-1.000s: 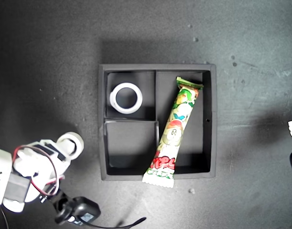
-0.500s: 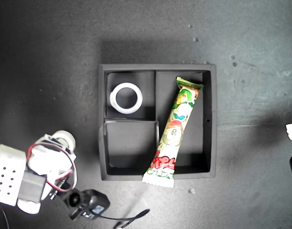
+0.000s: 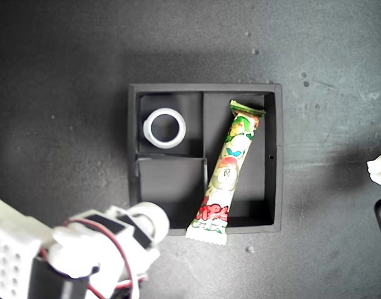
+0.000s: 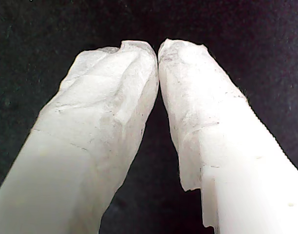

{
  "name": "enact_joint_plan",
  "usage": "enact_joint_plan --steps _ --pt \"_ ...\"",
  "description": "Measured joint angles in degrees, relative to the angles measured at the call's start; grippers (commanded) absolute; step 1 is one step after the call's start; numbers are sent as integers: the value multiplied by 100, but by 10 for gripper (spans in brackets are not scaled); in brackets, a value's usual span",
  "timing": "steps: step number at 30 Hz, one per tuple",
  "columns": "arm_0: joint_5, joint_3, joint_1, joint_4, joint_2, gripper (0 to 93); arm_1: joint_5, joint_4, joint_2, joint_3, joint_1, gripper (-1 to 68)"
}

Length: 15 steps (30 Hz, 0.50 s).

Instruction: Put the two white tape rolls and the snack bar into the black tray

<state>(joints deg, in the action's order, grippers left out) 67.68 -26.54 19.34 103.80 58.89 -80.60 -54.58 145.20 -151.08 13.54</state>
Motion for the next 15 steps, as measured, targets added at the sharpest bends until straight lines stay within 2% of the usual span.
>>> enact_joint_plan --steps 15 --pt "35 1072 -396 18 -1890 0 0 290 0 -132 9 -1"
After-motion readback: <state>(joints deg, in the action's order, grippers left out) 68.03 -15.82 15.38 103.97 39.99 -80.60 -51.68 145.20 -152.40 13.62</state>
